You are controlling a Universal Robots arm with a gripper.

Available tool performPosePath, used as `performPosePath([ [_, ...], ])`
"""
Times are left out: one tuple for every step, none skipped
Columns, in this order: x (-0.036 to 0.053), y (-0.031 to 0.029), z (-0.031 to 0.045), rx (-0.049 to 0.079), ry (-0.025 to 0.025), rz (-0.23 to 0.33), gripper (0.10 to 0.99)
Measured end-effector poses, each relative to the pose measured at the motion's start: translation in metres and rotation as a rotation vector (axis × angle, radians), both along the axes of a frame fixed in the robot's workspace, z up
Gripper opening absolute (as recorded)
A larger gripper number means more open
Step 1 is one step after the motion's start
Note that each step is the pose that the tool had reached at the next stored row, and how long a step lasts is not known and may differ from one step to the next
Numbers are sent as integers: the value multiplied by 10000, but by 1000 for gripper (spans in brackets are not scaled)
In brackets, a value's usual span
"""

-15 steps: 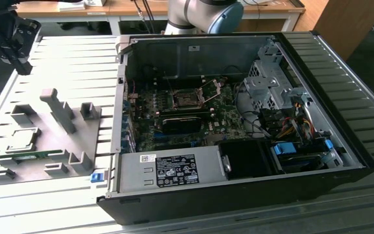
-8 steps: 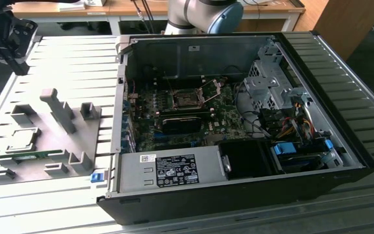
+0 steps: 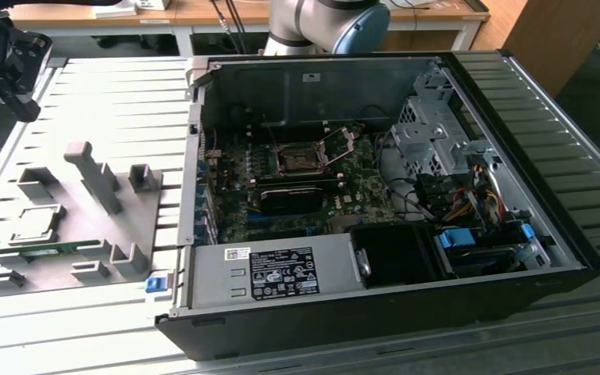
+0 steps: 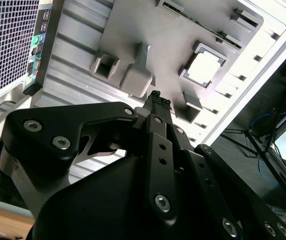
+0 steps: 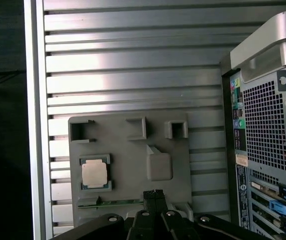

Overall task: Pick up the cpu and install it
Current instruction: 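Reach for the cpu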

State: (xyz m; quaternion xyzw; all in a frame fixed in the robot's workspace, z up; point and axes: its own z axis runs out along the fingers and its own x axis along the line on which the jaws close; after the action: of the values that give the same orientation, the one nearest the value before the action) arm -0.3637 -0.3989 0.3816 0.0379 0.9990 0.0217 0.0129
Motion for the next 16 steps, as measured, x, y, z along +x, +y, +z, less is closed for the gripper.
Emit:
performPosePath([
  [-10, 0, -1, 0, 0, 0, 106],
  [-21, 0, -2, 0, 0, 0, 106],
  [-31, 0, -3, 1, 0, 0, 106],
  [-43, 0, -4, 0, 1, 0, 106],
  [-55, 0, -5, 0, 1, 0, 106],
  [-67, 0, -5, 0, 1, 0, 106],
  [-78, 0, -6, 0, 2, 0, 106],
  [-88, 0, -7, 0, 1, 0, 106],
  [-98, 0, -8, 1, 1, 0, 106],
  [-108, 0, -8, 0, 2, 0, 106],
  [-119, 0, -8, 0, 3, 0, 106],
  [-129, 0, -9, 0, 3, 0, 106],
  [-139, 0, -10, 0, 2, 0, 106],
  [-149, 0, -11, 0, 3, 0, 106],
  [-158, 0, -11, 0, 3, 0, 106],
  [-168, 0, -12, 0, 2, 0, 106],
])
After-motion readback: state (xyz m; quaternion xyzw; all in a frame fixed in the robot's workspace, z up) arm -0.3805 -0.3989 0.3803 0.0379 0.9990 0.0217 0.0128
